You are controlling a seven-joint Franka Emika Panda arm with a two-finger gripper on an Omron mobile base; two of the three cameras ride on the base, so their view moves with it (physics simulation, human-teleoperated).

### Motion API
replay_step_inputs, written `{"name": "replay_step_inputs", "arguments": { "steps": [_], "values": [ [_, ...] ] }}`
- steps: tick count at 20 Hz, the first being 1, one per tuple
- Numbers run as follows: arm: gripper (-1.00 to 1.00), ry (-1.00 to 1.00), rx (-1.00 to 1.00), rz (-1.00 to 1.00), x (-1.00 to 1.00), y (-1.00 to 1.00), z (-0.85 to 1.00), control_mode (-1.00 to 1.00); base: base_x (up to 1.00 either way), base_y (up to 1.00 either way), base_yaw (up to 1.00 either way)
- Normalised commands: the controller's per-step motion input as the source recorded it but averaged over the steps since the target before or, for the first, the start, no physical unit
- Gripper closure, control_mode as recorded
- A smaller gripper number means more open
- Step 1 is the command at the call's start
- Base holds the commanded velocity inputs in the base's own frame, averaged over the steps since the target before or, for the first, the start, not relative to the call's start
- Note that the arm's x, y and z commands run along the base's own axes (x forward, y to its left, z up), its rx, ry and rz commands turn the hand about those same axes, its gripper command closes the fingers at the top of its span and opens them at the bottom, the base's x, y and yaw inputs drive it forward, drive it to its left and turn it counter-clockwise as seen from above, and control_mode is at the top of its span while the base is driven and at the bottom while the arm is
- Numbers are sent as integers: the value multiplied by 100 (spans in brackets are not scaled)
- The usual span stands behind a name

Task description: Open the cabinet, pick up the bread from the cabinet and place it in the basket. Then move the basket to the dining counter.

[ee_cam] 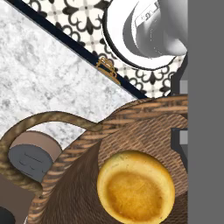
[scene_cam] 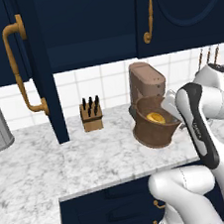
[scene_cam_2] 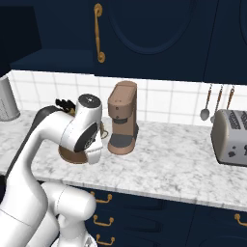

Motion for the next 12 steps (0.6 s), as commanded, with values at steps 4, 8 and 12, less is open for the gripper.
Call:
{"name": "replay_step_inputs", "arguments": {
  "steps": [4, 8, 12],
  "values": [
    [100, -1, -6, 0, -85, 0, 75, -100, 0, 0, 0],
    [100, 1, -15, -1, -60, 0, 22, -100, 0, 0, 0],
    [100, 7, -13, -3, -8, -5, -5, -100, 0, 0, 0]
  ]
}}
